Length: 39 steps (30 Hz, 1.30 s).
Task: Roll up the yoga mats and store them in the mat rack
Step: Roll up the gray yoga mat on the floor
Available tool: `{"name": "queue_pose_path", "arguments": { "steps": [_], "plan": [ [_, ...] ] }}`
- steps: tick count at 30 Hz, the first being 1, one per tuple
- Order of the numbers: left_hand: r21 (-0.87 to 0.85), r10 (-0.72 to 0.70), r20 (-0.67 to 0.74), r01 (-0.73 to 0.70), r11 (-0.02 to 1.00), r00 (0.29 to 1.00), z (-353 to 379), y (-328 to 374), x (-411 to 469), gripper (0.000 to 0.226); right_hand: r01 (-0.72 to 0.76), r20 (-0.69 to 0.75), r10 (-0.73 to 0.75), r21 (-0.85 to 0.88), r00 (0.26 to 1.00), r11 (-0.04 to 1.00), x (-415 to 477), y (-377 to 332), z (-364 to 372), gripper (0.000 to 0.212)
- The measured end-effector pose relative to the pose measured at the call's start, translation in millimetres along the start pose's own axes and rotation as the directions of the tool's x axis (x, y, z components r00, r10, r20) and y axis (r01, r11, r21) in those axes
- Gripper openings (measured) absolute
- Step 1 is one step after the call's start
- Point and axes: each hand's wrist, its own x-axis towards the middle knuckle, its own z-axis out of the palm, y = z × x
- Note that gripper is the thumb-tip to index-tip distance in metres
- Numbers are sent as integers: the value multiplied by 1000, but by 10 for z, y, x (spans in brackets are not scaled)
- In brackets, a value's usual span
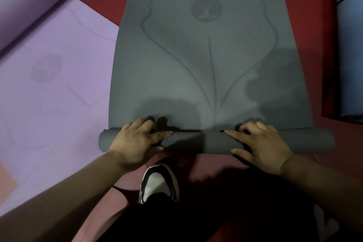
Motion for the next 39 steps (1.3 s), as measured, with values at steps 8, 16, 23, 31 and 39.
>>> {"name": "queue_pose_path", "arguments": {
  "steps": [8, 16, 23, 31, 39],
  "plan": [
    [-11, -33, 51, 34, 999, 998, -24, -52, 117, 55, -39, -105, 35, -42, 994, 998, -62, -48, 132, 60],
    [62, -40, -119, 47, 997, 992, -26, 155, -55, 59, -44, -27, 44, 2, 999, 999, 111, 41, 63, 61],
    [-7, -87, 43, 88, 996, 995, -37, -40, 138, 63, -30, -100, 20, -98, 995, 995, 31, -5, -25, 63],
    [-29, -106, 126, 111, 993, 986, -148, -62, 241, 71, -50, -100, 38, -119, 994, 992, 23, 50, 26, 60],
    [23, -93, -124, 97, 995, 988, -12, 129, 47, 61, -21, -39, 18, -76, 999, 997, 151, 138, -19, 62]
  ]
}}
